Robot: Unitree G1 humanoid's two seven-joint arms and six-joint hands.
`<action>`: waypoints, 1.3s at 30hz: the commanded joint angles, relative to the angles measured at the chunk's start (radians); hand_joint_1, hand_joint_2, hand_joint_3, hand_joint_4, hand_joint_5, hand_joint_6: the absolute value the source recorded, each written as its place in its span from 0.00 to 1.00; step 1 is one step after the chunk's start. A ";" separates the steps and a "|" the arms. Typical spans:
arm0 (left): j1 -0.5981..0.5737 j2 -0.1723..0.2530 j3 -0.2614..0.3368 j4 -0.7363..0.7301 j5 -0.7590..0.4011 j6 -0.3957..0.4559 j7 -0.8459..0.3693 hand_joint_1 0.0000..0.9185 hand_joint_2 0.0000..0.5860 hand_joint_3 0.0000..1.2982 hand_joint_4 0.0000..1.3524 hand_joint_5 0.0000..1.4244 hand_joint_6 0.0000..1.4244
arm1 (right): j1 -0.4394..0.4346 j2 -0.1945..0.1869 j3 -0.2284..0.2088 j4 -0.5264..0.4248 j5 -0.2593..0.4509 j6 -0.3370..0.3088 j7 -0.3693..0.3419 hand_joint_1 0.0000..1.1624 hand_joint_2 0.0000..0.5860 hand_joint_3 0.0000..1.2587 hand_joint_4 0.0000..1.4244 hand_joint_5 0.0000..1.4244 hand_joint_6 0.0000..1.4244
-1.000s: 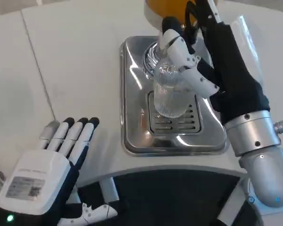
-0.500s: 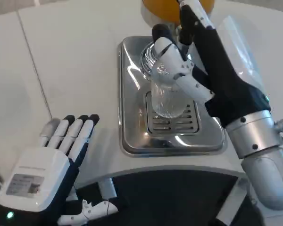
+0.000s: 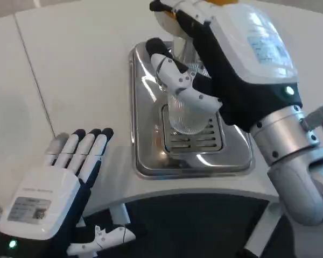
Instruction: Grasp the cup under the faucet to collect the drink, then remove the cup.
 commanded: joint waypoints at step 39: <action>-0.269 -0.128 -0.071 0.113 -0.008 0.113 0.009 0.00 0.14 0.00 0.00 0.00 0.01 | -0.012 -0.046 0.014 -0.036 -0.012 -0.030 0.124 0.00 0.87 0.19 0.09 0.14 0.15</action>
